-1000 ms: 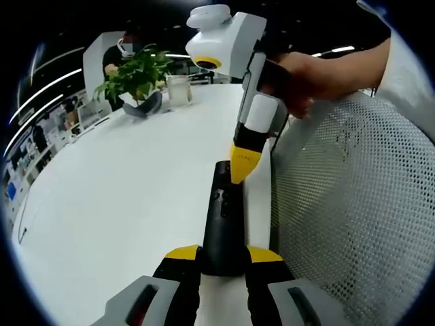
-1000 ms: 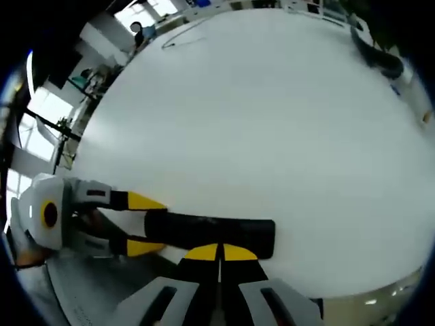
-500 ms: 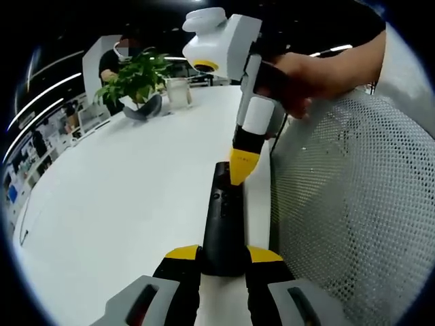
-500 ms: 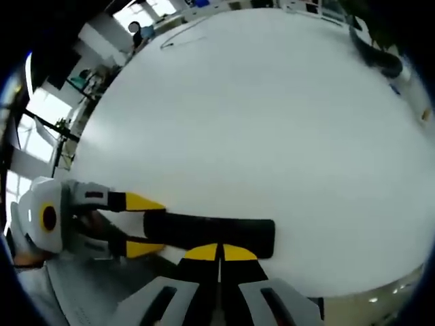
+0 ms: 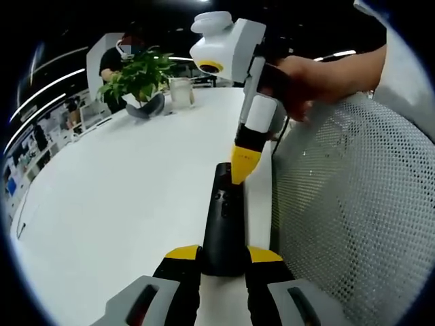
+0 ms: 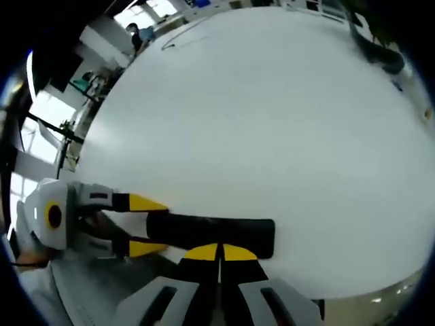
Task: Press the specified remote control buttons in sequence, fully releasing each button before pressing the next.
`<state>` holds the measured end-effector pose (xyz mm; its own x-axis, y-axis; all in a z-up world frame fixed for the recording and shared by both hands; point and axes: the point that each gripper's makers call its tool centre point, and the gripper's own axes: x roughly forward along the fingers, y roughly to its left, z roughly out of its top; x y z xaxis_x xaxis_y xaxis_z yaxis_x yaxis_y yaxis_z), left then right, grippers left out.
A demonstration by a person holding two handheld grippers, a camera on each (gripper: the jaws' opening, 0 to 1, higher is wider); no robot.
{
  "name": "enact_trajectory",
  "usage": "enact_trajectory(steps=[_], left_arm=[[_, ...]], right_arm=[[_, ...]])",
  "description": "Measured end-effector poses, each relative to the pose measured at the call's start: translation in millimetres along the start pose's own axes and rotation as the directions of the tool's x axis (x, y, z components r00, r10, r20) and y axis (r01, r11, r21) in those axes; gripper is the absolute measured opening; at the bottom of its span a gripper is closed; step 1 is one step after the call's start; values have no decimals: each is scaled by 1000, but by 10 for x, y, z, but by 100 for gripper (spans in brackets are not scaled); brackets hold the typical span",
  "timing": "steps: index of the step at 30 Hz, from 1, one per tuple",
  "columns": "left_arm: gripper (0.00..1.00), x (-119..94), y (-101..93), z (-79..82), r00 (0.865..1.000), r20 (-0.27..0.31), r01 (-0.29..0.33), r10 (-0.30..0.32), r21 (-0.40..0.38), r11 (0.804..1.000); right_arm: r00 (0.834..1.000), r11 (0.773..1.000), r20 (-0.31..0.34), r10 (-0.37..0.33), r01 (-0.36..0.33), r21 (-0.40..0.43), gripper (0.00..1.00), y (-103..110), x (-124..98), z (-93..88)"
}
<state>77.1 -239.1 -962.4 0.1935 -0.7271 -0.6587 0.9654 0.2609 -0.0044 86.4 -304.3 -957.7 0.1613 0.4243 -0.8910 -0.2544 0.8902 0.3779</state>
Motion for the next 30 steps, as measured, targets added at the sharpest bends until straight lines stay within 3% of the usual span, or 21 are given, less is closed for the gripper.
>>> enact_trajectory(steps=[16, 30], left_arm=[[24, 20, -9, 5, 1000, -3, -12, 12, -8, 1000], [25, 33, -26, 9, 995, -55, -85, 81, -62, 994]], right_arm=[[1000, 1000, 14, -16, 16, 4, 0, -94, -20, 27], [999, 985, -9, -53, 51, -162, 0, -74, 2, -12]])
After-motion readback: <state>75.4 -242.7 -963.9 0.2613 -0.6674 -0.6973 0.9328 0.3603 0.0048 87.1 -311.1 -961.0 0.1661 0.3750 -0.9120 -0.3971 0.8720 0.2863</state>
